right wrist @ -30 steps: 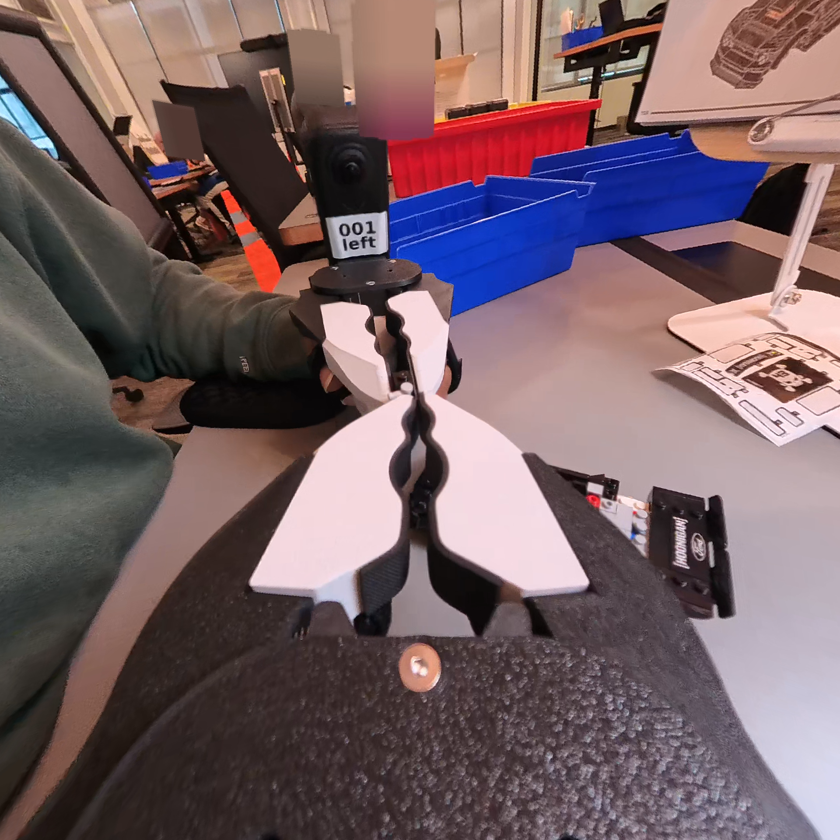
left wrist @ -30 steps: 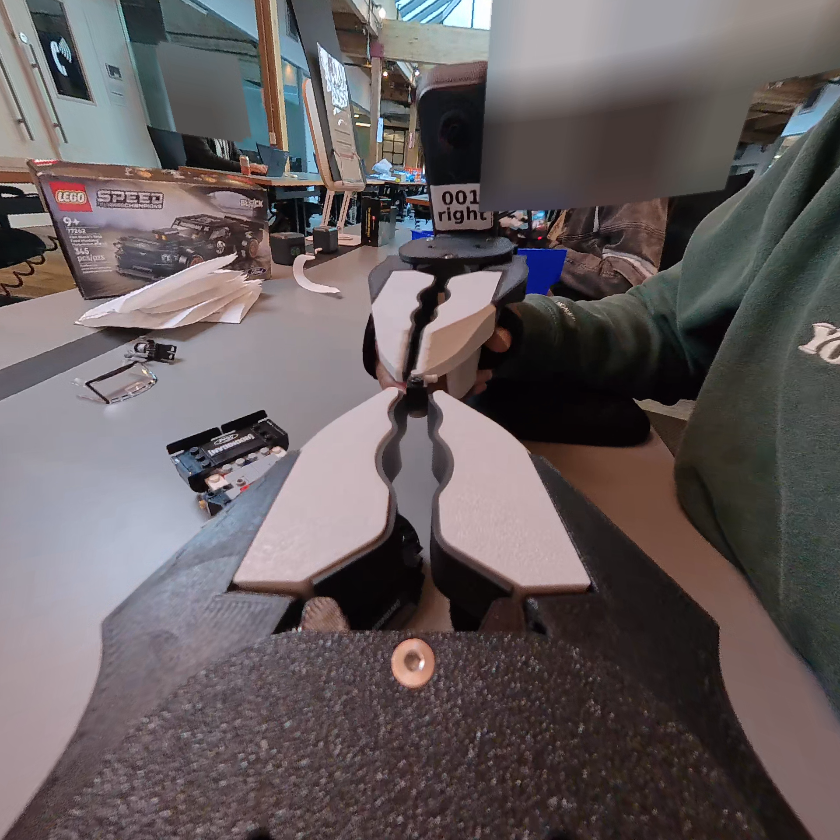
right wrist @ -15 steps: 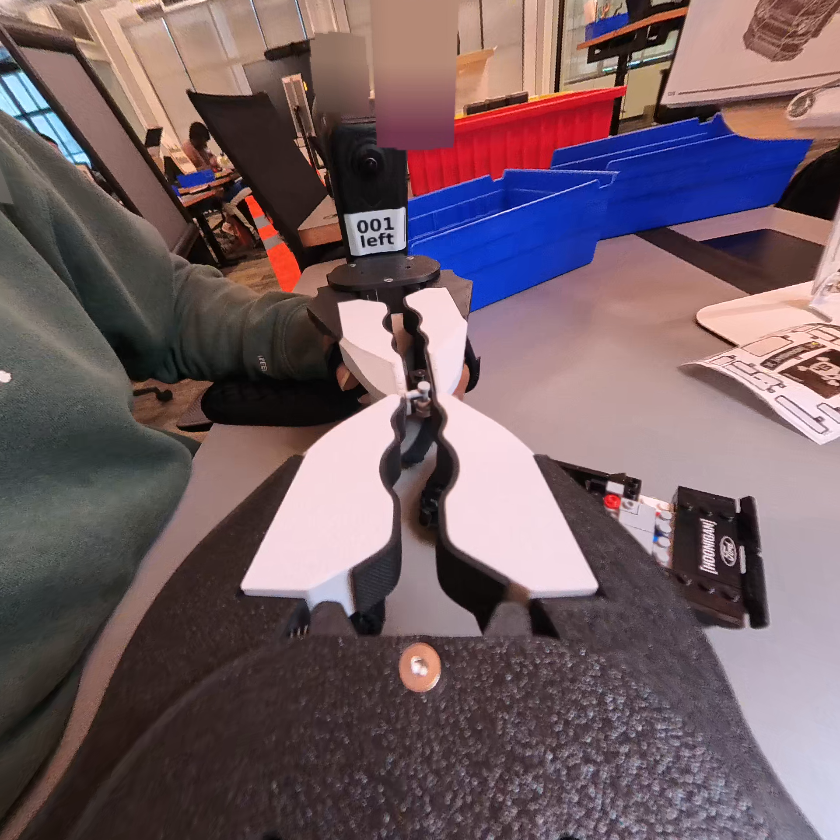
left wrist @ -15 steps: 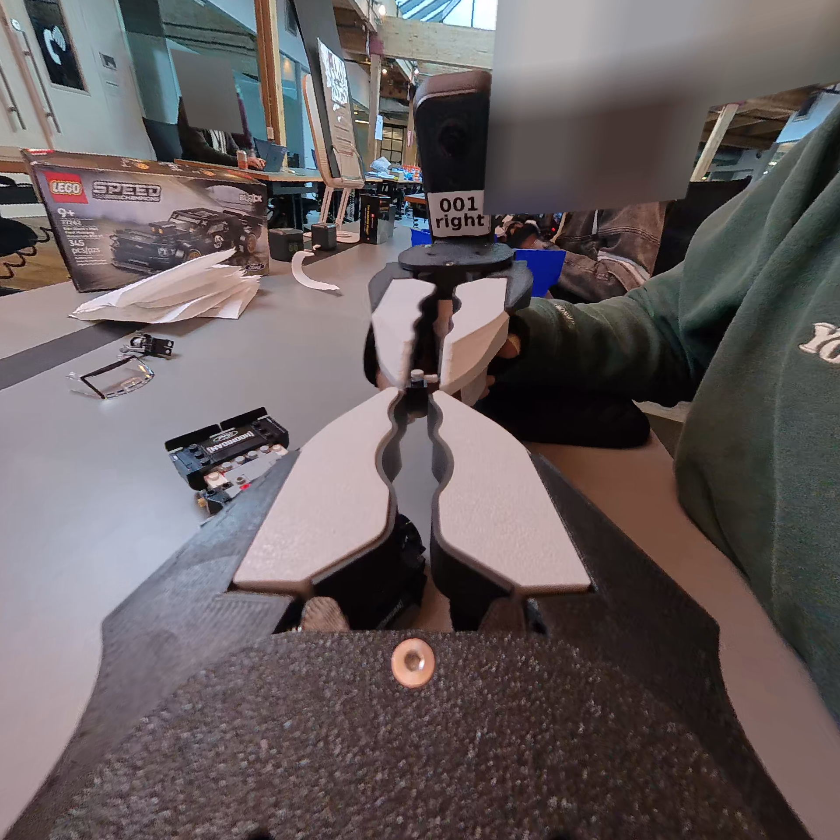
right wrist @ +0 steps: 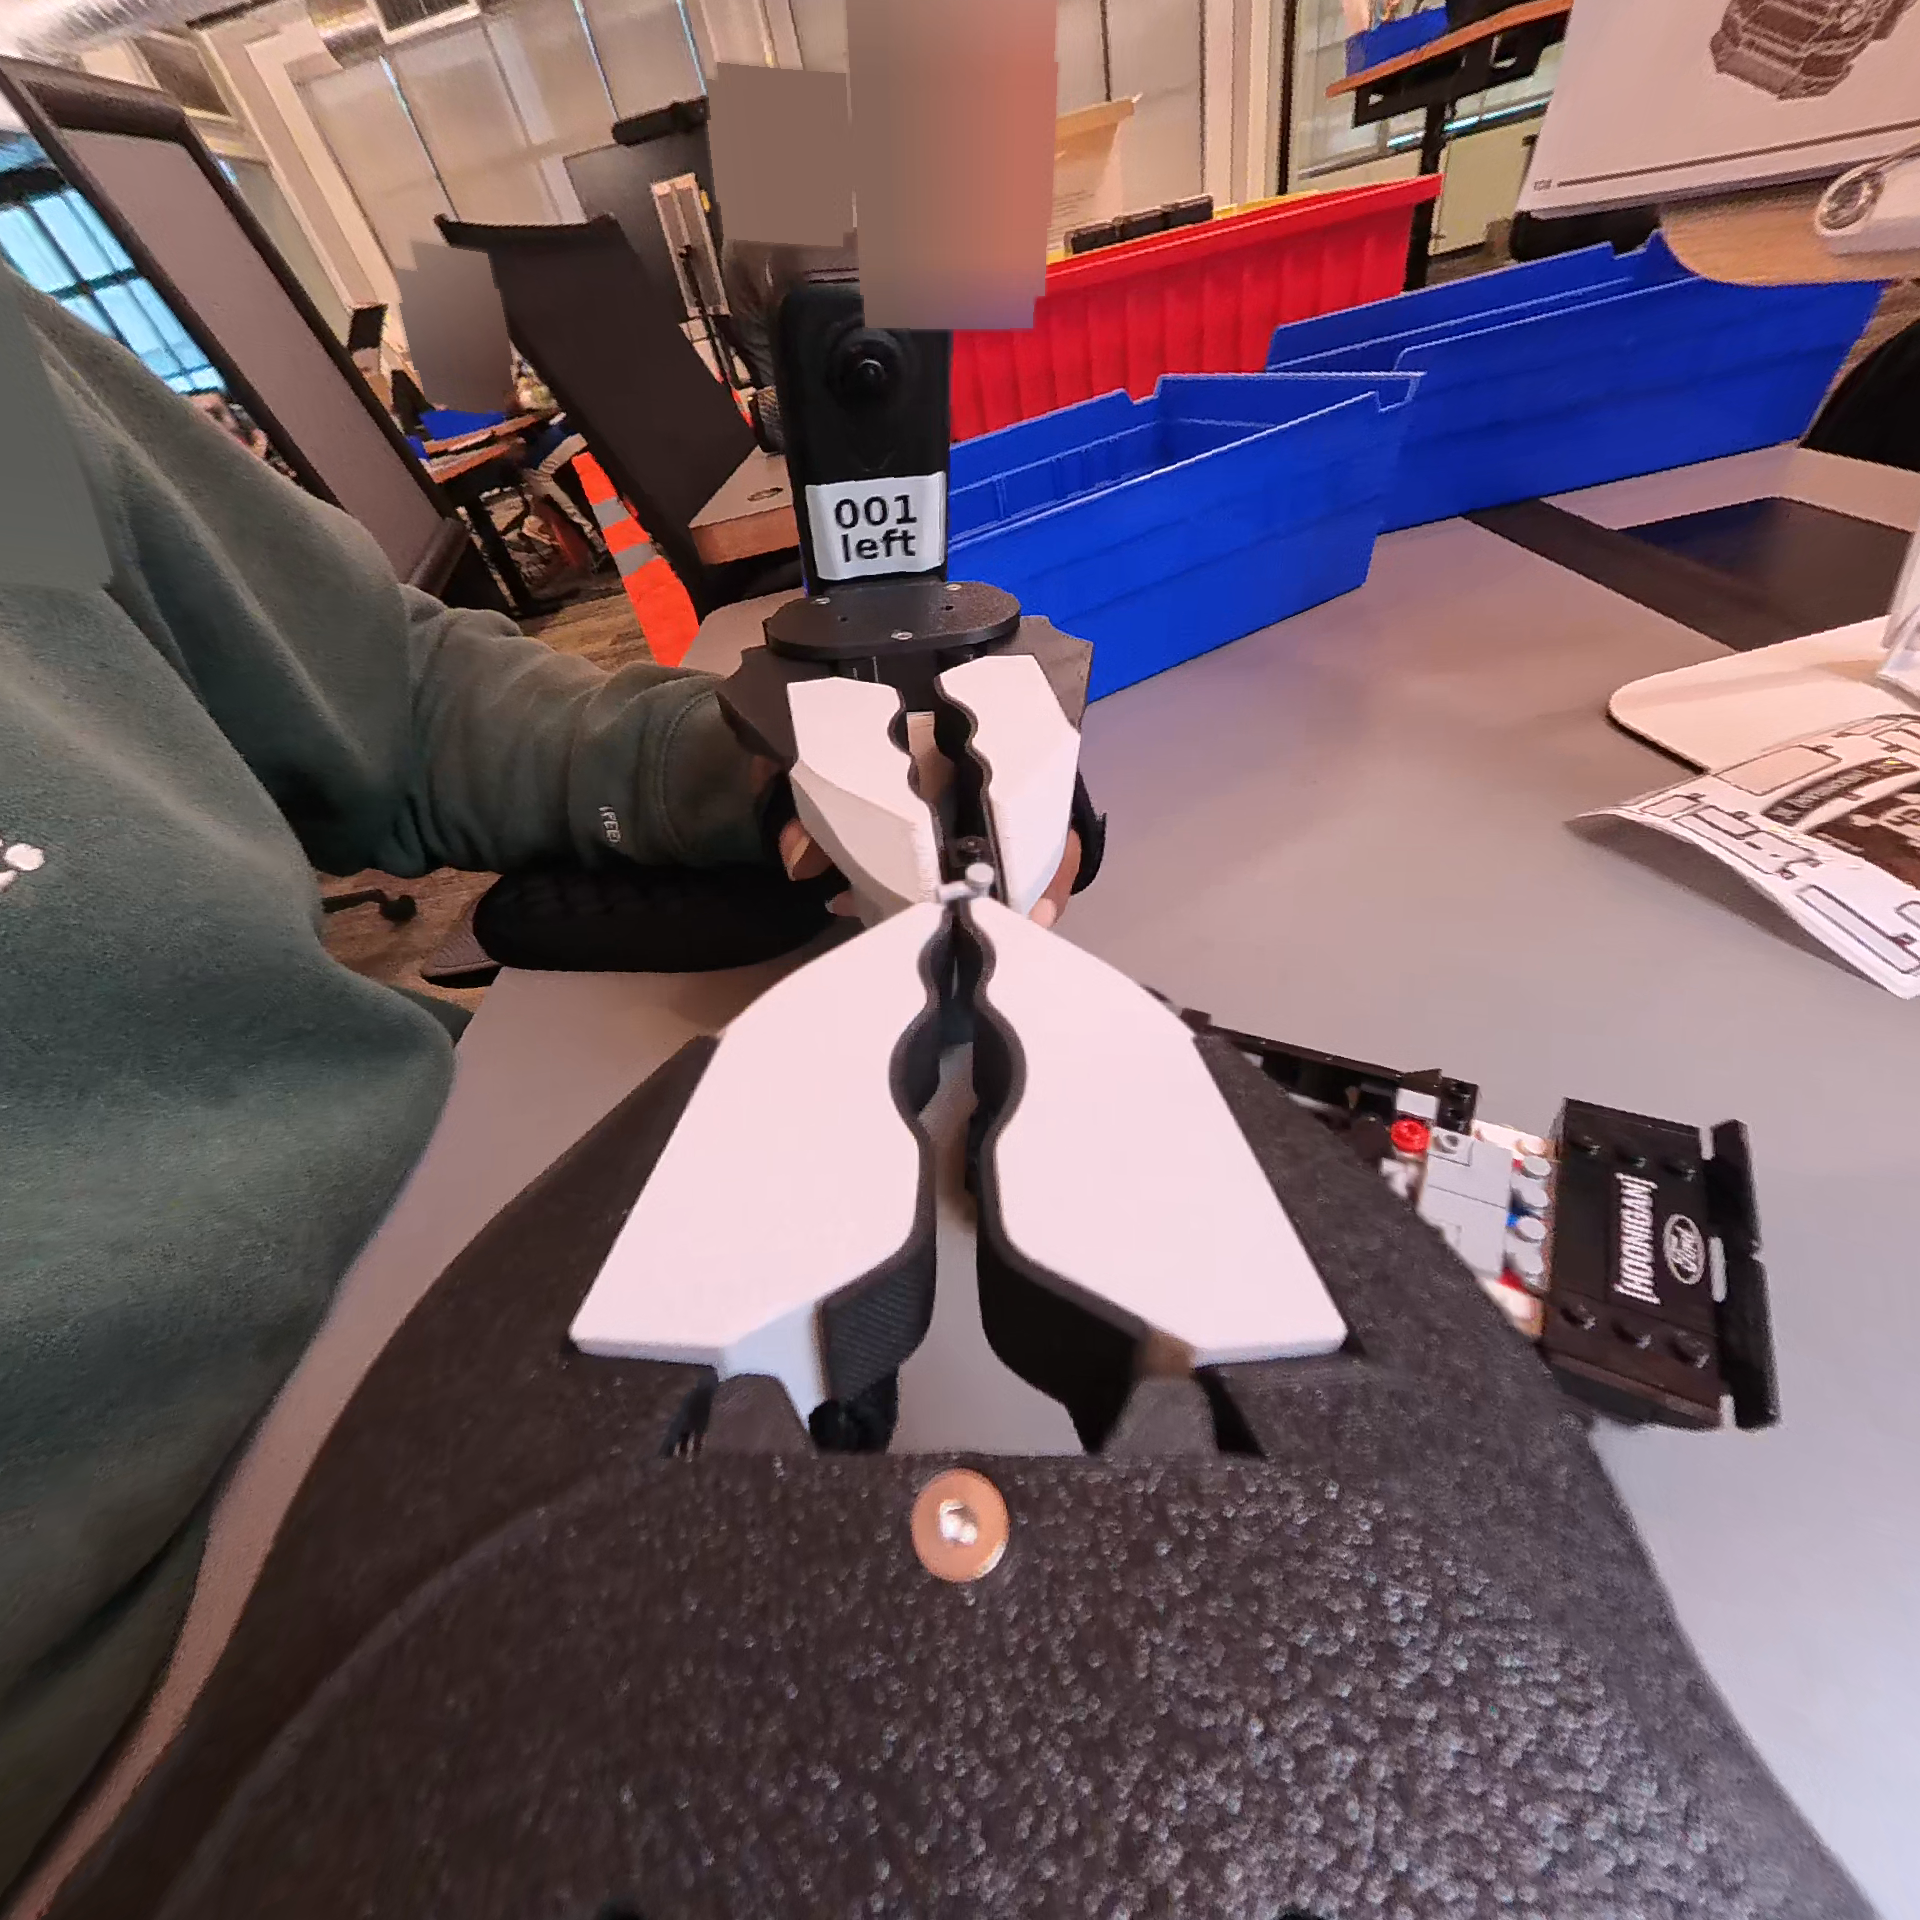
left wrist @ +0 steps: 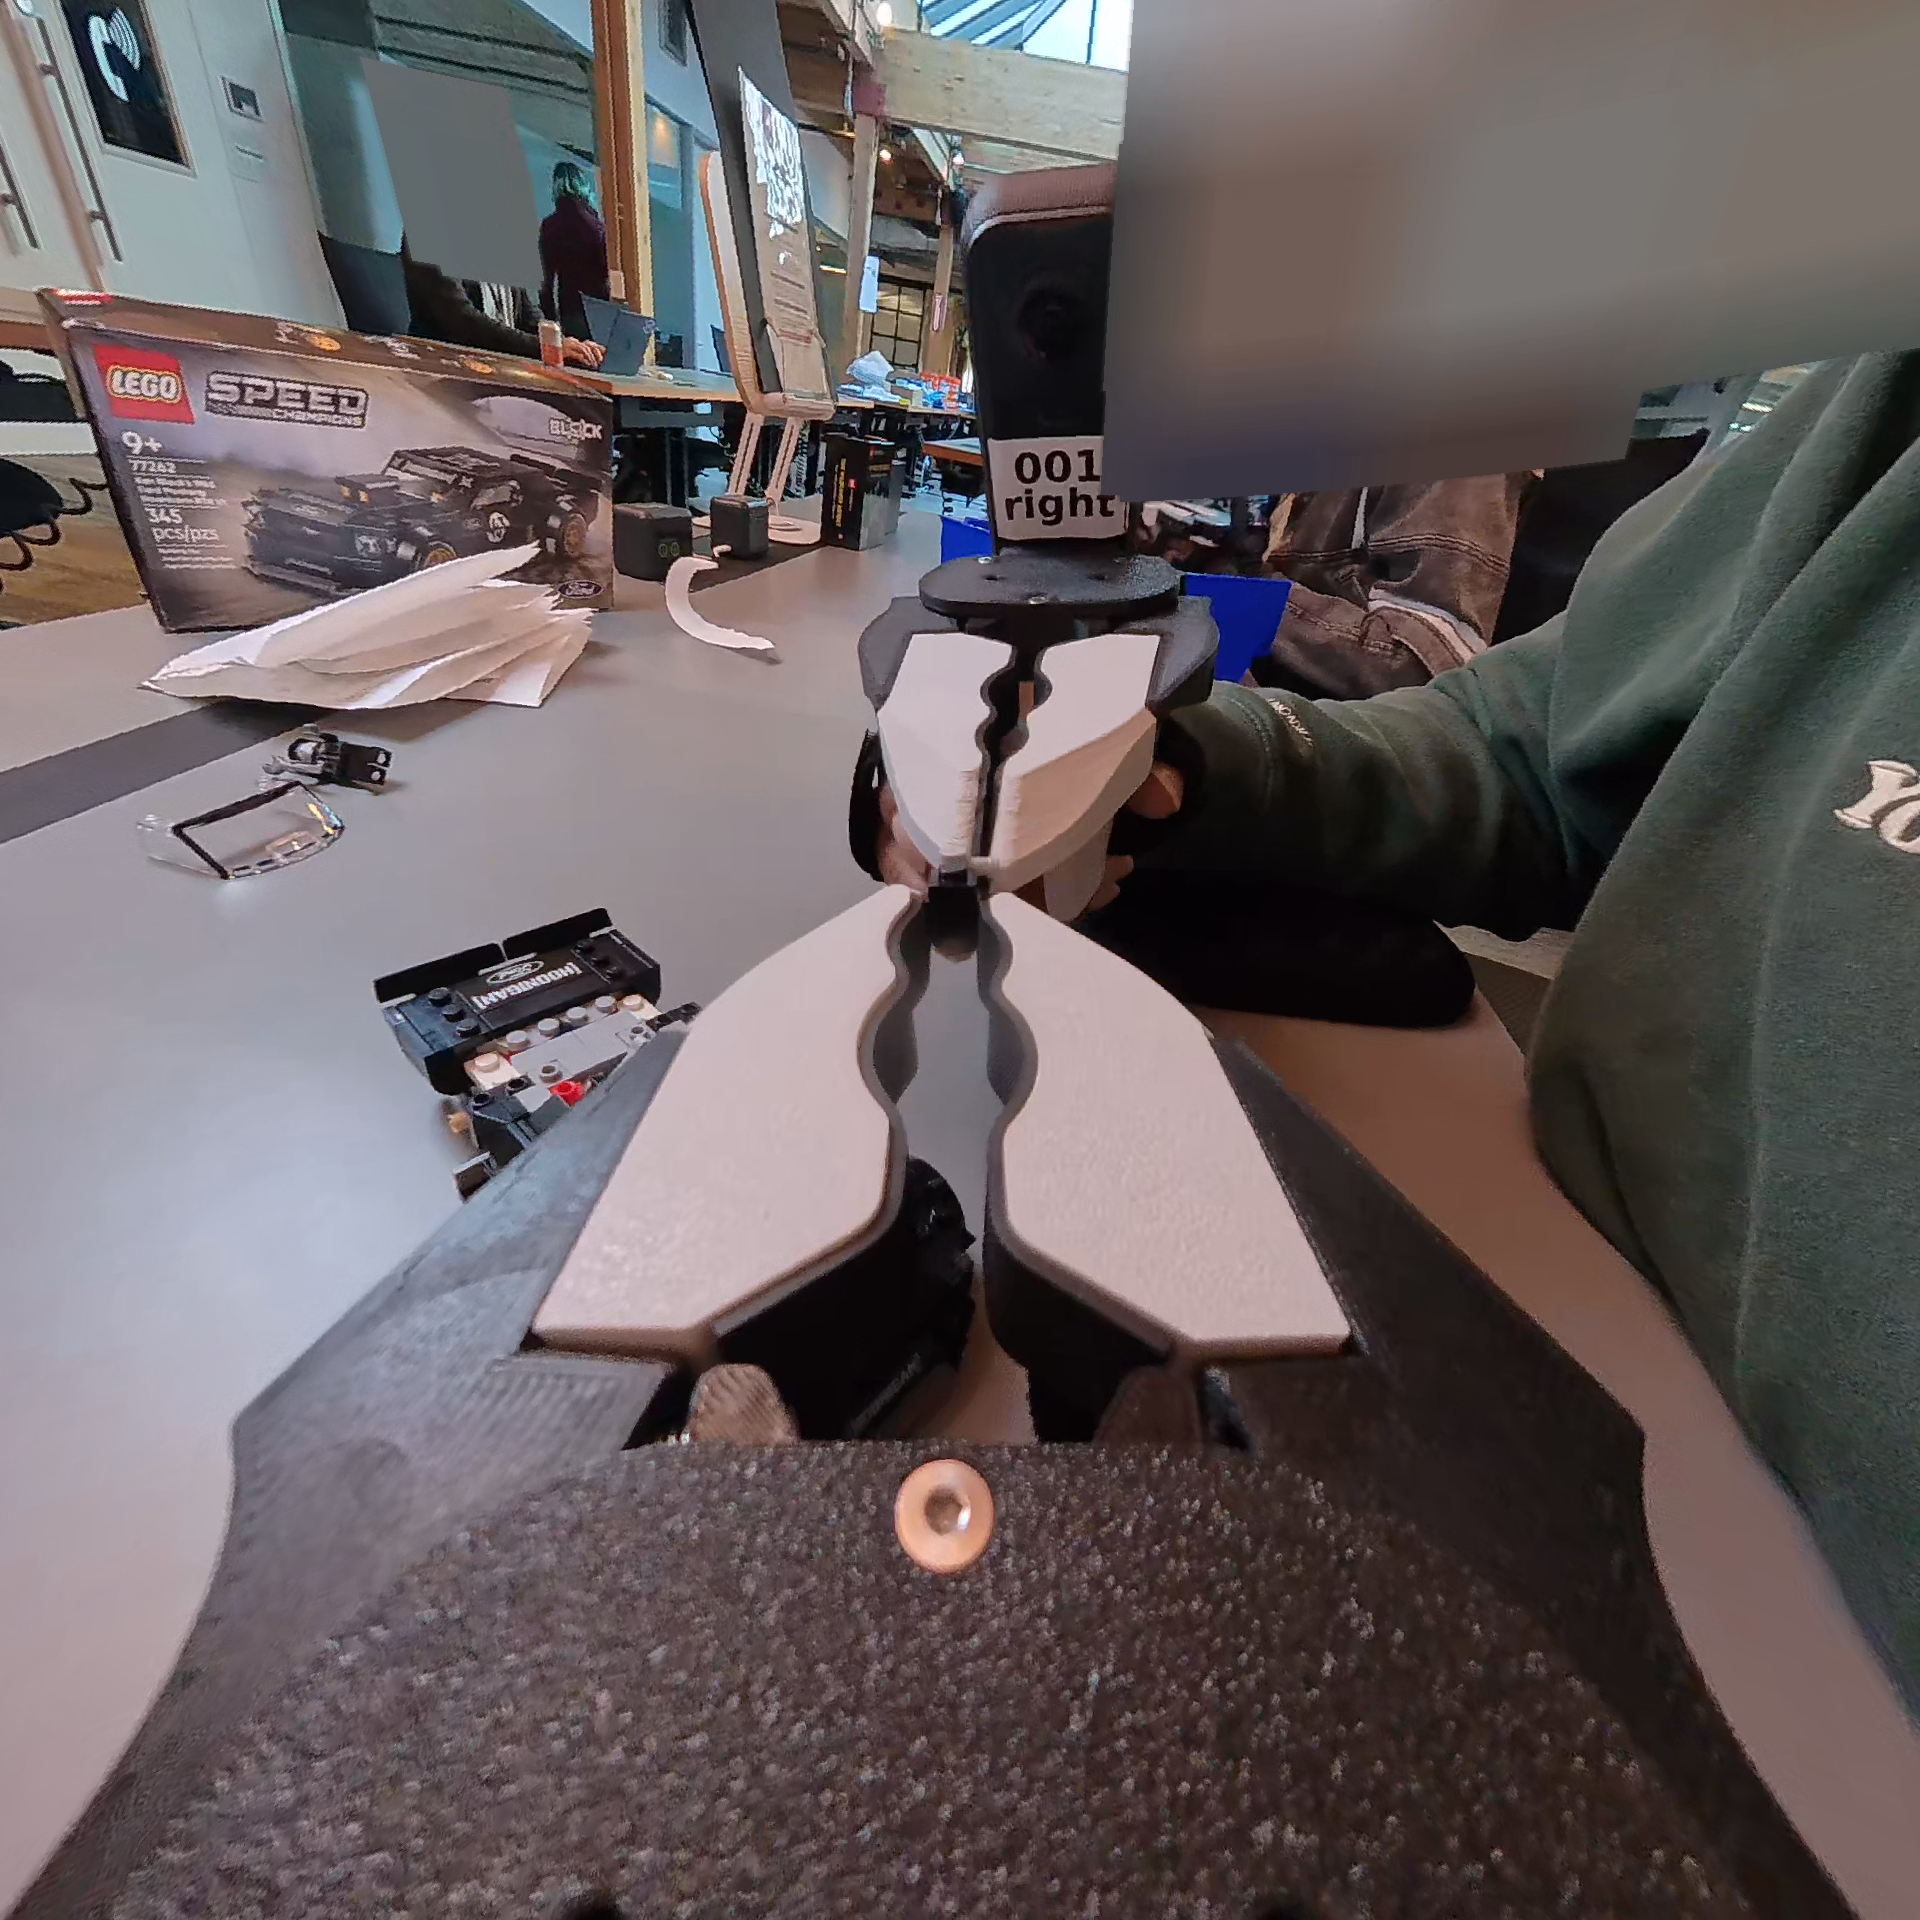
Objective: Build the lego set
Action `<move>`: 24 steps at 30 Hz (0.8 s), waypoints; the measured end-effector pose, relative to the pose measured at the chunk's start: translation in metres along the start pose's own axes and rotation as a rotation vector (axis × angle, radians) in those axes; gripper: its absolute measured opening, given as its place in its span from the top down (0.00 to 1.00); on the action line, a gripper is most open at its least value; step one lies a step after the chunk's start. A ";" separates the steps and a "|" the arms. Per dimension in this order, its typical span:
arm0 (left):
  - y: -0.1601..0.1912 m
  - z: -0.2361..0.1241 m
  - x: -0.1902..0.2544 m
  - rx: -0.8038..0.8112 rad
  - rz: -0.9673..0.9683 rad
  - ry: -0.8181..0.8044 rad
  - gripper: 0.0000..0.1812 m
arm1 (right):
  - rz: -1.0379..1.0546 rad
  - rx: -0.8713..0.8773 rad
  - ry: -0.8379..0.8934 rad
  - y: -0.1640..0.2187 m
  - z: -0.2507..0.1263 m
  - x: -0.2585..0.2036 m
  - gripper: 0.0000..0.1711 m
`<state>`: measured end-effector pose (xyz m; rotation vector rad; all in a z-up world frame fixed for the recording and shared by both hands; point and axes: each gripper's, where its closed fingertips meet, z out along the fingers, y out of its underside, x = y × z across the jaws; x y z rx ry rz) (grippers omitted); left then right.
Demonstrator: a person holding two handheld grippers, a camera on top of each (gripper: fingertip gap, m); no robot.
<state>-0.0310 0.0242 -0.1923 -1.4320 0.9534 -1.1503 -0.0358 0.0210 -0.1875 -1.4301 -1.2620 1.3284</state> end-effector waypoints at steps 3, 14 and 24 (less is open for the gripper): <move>-0.001 -0.001 0.001 0.002 0.002 0.006 0.95 | -0.017 -0.006 0.007 0.000 0.001 -0.001 0.95; 0.004 0.001 0.005 -0.026 0.015 0.023 0.95 | -0.030 -0.011 -0.012 0.002 0.002 -0.004 0.93; 0.005 0.002 0.014 -0.038 0.013 0.075 0.95 | -0.045 -0.008 -0.072 0.003 0.001 -0.012 0.94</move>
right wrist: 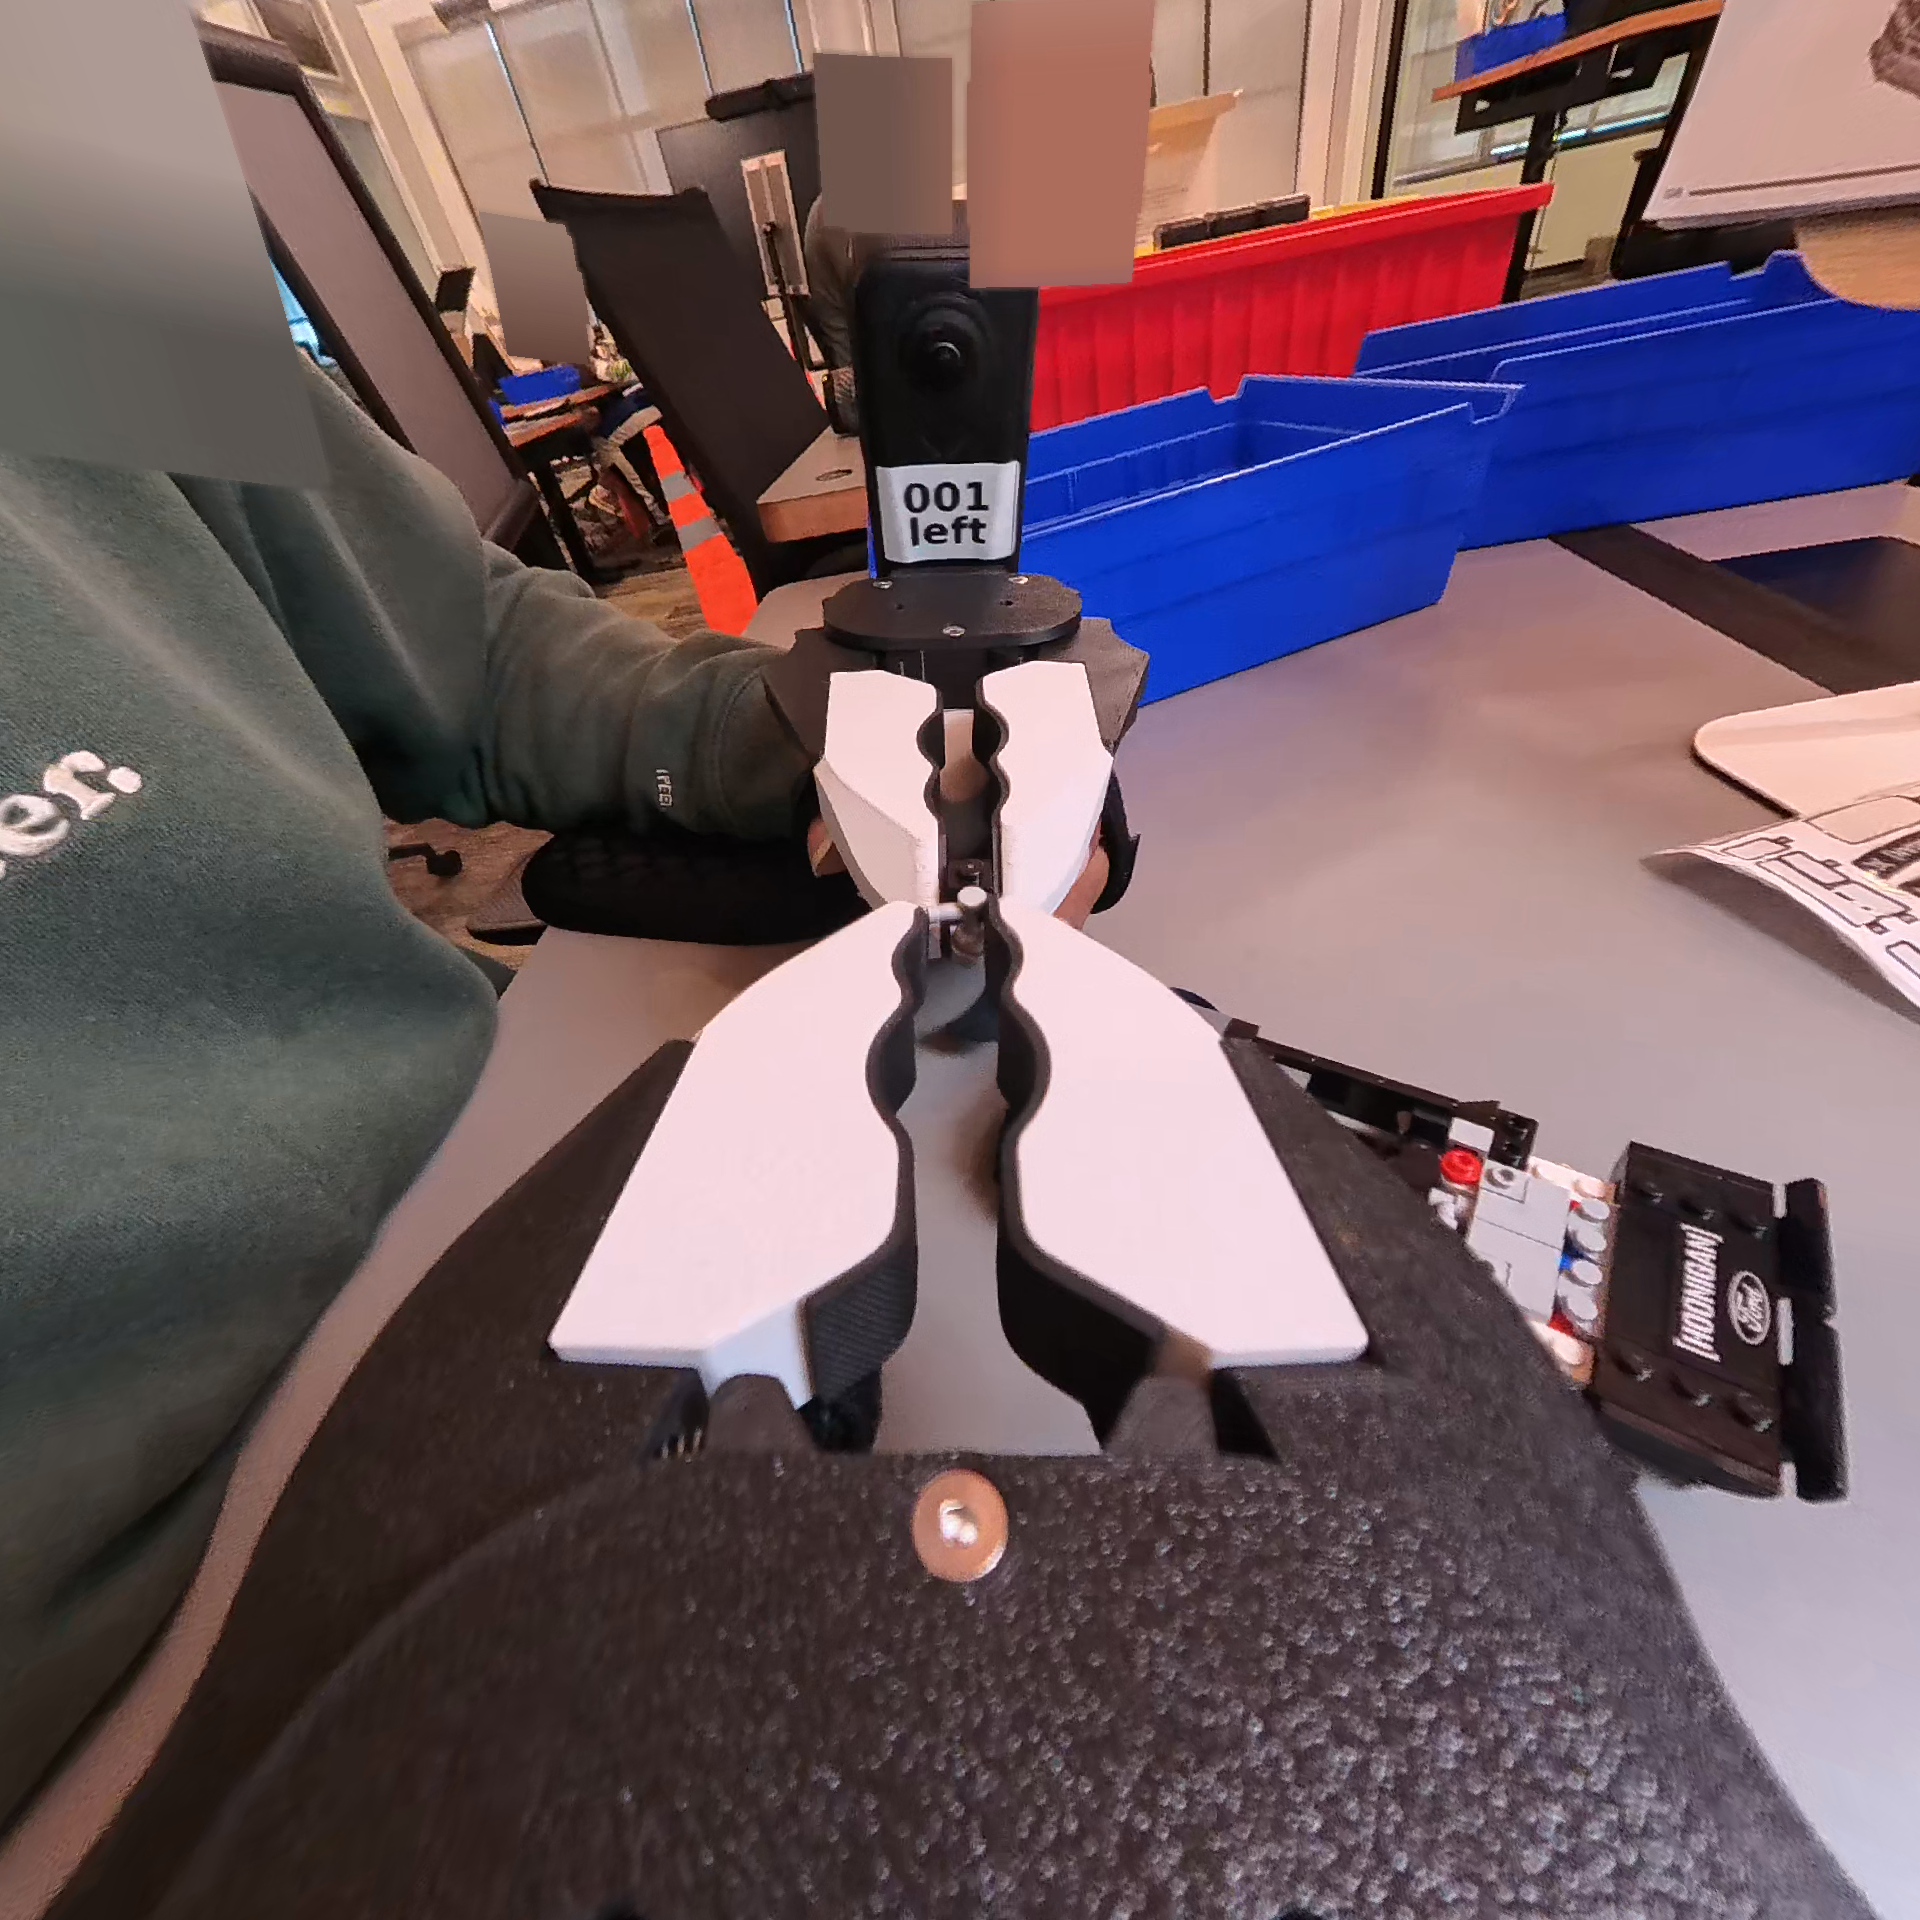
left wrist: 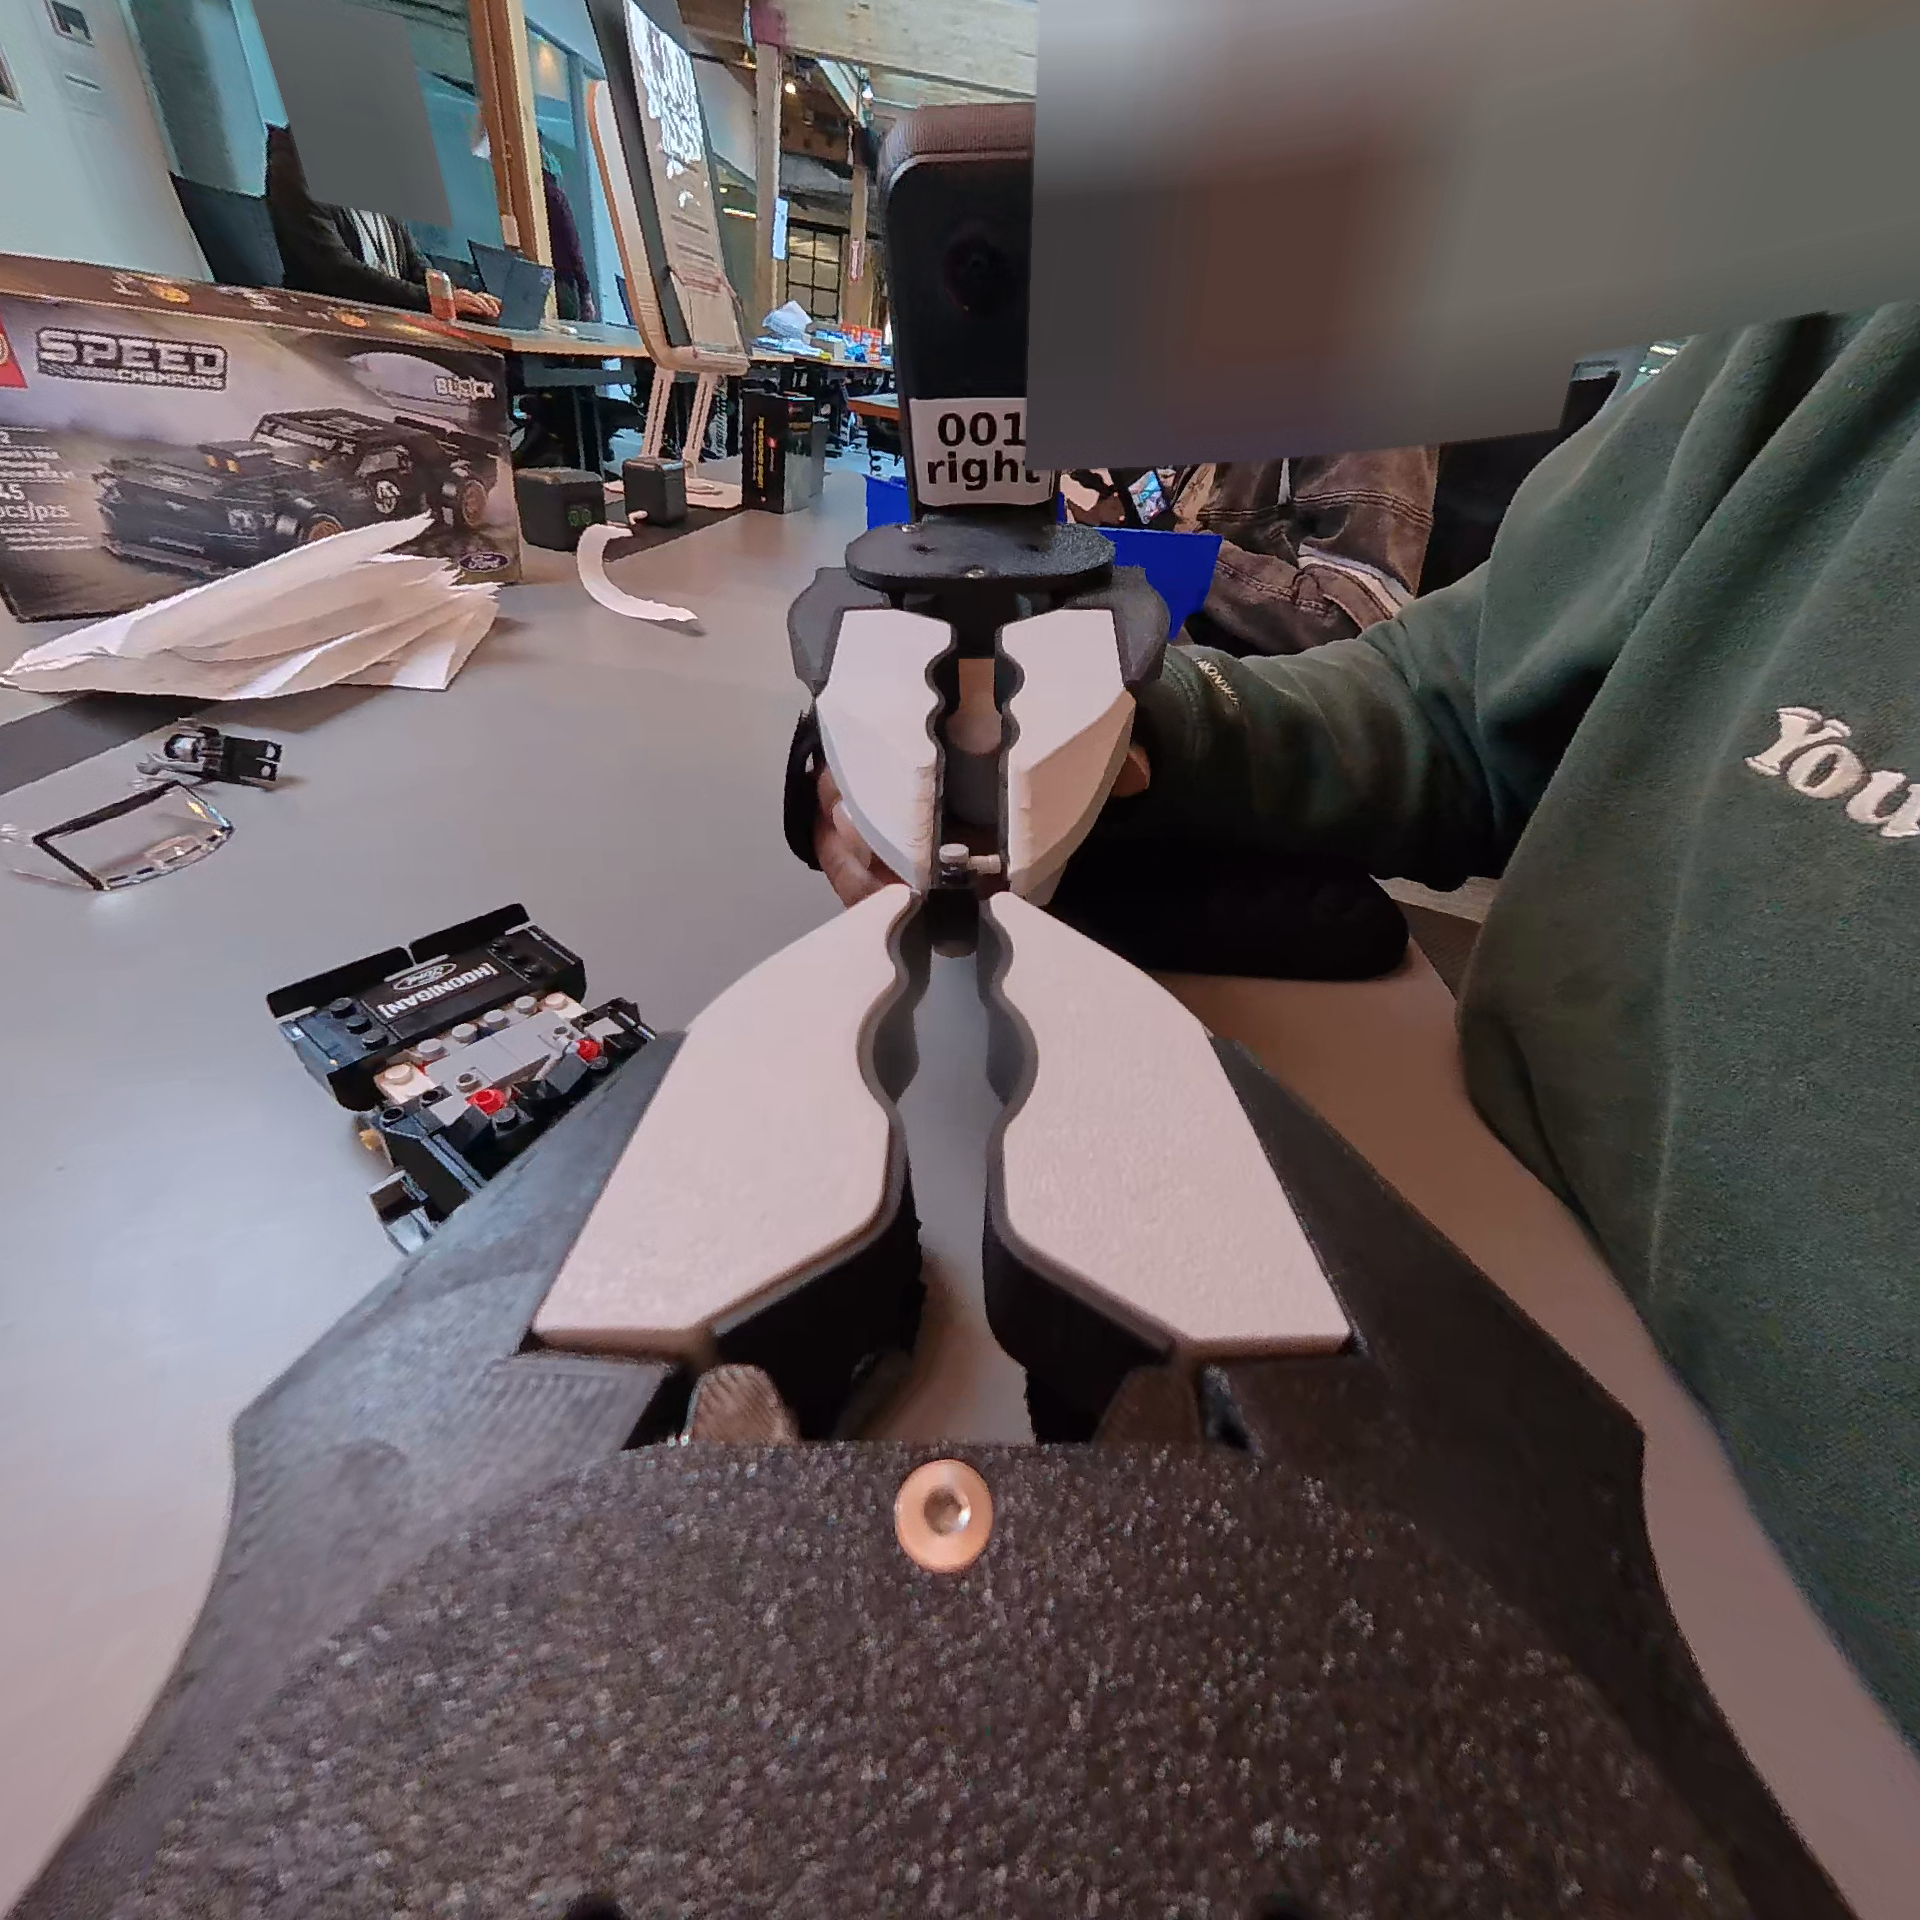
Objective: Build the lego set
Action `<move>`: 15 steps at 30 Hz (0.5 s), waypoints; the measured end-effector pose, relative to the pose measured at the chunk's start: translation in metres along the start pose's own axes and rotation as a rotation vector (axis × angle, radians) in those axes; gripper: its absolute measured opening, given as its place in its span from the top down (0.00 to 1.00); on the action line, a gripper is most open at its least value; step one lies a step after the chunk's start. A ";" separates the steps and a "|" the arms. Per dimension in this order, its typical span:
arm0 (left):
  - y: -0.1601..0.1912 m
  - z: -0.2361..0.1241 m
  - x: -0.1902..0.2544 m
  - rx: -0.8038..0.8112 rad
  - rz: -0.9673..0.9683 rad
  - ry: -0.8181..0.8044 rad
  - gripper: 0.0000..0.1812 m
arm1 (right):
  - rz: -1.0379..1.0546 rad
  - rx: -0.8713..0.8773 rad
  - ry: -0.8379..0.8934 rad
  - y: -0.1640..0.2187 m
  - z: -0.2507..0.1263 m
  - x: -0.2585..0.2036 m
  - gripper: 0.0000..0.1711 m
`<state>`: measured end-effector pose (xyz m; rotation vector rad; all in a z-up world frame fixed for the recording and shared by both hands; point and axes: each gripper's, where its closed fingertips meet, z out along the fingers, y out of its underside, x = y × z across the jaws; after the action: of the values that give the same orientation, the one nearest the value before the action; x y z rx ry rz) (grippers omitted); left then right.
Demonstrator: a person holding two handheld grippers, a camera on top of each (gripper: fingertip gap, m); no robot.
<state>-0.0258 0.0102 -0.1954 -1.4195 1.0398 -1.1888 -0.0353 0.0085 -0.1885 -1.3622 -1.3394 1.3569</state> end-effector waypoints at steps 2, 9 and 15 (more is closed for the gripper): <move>0.000 0.000 0.000 -0.002 0.004 -0.002 0.95 | -0.001 -0.001 0.001 0.000 0.000 0.000 0.94; 0.004 0.001 -0.005 -0.037 0.082 -0.066 0.95 | -0.009 -0.013 0.043 0.002 0.004 0.004 0.94; 0.005 0.002 -0.003 -0.050 0.083 -0.048 0.95 | 0.005 -0.011 0.015 0.002 0.001 0.002 0.91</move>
<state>-0.0248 0.0125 -0.2013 -1.4228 1.0914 -1.0711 -0.0364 0.0101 -0.1909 -1.3812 -1.3359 1.3425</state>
